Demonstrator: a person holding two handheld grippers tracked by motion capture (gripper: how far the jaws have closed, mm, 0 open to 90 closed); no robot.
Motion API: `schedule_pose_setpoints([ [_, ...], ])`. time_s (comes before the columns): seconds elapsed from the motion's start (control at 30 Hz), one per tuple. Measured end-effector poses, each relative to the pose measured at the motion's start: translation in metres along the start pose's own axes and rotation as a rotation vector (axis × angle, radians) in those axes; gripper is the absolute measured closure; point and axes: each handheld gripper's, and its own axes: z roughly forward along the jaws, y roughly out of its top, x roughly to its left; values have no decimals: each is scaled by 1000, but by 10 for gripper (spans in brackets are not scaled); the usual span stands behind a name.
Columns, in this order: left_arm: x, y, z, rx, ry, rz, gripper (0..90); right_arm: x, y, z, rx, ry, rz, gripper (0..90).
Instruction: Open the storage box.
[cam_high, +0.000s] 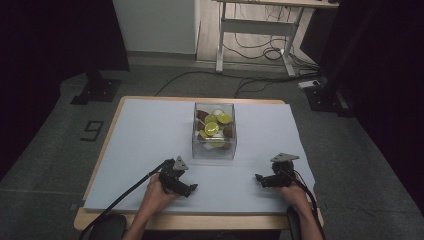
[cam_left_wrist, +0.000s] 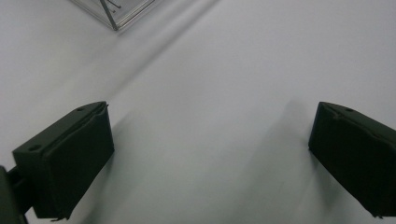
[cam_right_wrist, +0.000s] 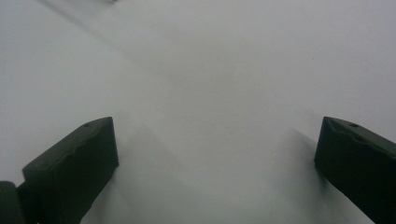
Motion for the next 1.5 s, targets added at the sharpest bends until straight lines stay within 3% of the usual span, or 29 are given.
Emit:
schedule_pose_setpoints([
  [0.57,0,0,0,-1,-1,-2,0,2,3,0,26,-10,3,0],
  [1.07,0,1,-2,1,3,-14,15,10,10,-6,15,-11,-58,15],
  [1.5,2,5,-15,-47,-46,-23,76,18,18,-20,-15,18,-61,4],
])
